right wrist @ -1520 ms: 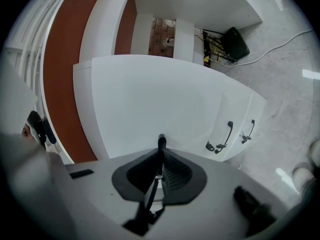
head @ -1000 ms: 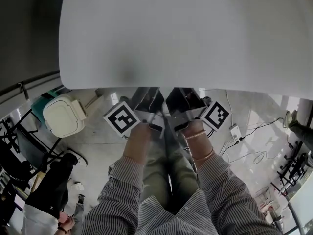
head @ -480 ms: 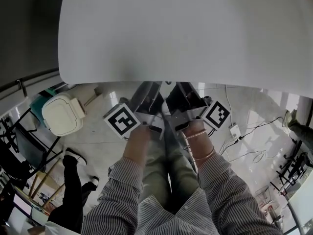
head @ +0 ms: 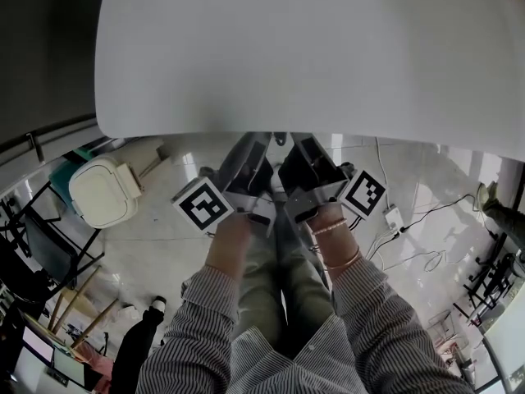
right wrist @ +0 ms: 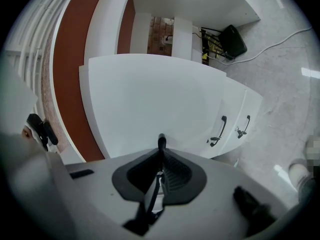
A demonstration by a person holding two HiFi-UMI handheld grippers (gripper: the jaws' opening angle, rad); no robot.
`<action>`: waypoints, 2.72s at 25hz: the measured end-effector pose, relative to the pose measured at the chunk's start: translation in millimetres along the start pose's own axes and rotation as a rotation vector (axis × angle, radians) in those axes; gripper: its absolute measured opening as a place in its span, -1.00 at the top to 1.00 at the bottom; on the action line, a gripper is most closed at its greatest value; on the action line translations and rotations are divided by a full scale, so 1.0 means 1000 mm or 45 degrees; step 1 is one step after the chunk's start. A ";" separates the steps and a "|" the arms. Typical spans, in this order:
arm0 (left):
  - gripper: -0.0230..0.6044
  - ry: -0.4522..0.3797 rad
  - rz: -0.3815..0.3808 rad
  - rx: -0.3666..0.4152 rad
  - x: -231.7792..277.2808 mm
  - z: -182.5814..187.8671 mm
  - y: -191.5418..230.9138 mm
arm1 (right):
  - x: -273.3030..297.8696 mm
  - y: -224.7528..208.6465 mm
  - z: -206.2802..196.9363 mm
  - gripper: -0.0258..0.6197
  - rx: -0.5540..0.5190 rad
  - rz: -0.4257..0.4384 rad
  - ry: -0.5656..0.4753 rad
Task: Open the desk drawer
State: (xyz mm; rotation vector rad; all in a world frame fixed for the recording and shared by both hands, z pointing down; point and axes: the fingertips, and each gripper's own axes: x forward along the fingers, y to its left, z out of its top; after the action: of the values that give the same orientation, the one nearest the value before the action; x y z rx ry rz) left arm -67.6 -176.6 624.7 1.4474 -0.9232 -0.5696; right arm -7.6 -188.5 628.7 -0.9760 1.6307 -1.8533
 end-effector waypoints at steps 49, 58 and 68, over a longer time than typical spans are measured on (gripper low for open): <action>0.79 0.053 -0.062 -0.034 -0.077 -0.055 -0.007 | -0.079 -0.014 -0.066 0.82 0.068 -0.028 -0.029; 0.79 0.081 -0.024 -0.034 -0.096 -0.074 0.006 | -0.096 -0.020 -0.076 0.82 0.101 -0.011 -0.037; 0.80 0.063 -0.059 -0.091 -0.107 -0.080 0.003 | -0.109 -0.024 -0.087 0.82 0.116 -0.025 -0.067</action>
State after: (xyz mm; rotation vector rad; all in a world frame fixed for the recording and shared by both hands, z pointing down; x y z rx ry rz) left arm -62.8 -43.5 617.1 1.4155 -0.8250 -0.5927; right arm -3.7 -47.3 627.6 -0.9964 1.4978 -1.8814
